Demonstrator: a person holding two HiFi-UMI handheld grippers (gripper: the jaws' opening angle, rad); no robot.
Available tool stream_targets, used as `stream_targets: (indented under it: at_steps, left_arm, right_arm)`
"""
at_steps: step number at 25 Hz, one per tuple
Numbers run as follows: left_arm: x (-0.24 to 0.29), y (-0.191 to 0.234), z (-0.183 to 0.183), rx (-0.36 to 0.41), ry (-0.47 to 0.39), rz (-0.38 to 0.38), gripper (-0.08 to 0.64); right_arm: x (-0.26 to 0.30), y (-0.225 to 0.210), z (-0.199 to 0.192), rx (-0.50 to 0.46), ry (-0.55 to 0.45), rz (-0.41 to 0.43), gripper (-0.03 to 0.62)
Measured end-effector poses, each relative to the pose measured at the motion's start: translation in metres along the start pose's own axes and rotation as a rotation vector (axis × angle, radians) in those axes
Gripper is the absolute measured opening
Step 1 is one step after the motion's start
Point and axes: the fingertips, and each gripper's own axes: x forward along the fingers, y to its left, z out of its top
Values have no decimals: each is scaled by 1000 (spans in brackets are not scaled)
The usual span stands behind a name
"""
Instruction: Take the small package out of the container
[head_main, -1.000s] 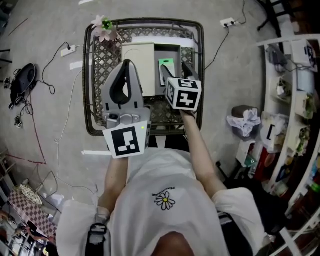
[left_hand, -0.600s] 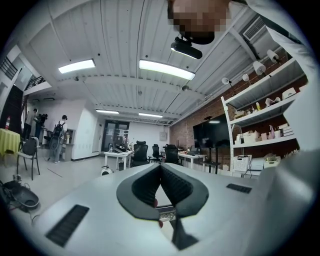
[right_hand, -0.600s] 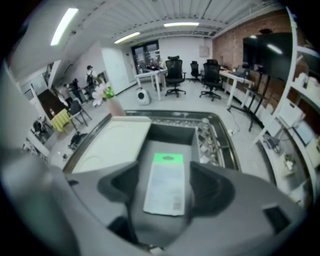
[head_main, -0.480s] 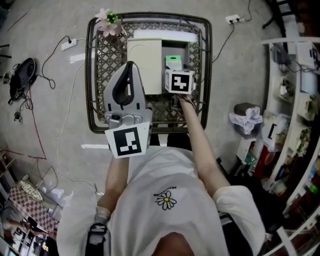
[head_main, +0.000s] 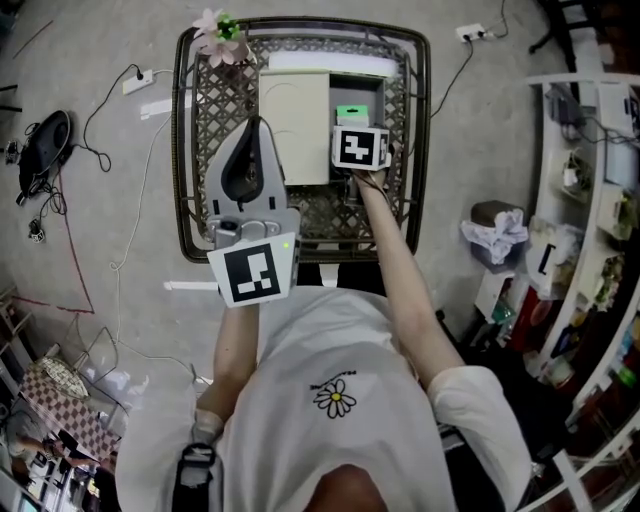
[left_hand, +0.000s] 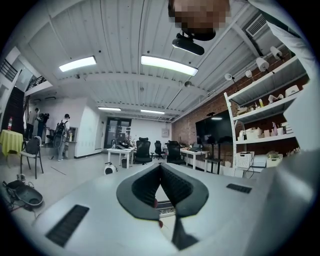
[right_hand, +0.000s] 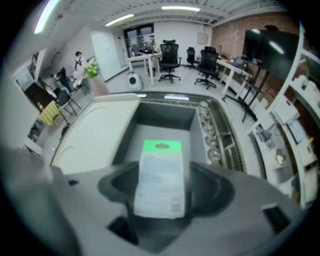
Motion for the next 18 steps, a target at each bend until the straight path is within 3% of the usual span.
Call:
stream_targets:
  at_steps: [5, 9, 11, 18]
  left_arm:
    - [1, 4, -3, -6, 7, 5, 25]
    - [3, 4, -5, -14, 8, 9, 25]
    - [3, 1, -6, -15, 7, 7, 25]
    - [5, -4, -9, -13, 18, 5, 25]
  right_arm:
    - [5, 1, -5, 91, 87, 32, 305]
    - [12, 9, -10, 241, 169, 200, 307]
    - [14, 12, -13, 290, 181, 244, 305]
    - [10, 9, -11, 246, 132, 203, 305]
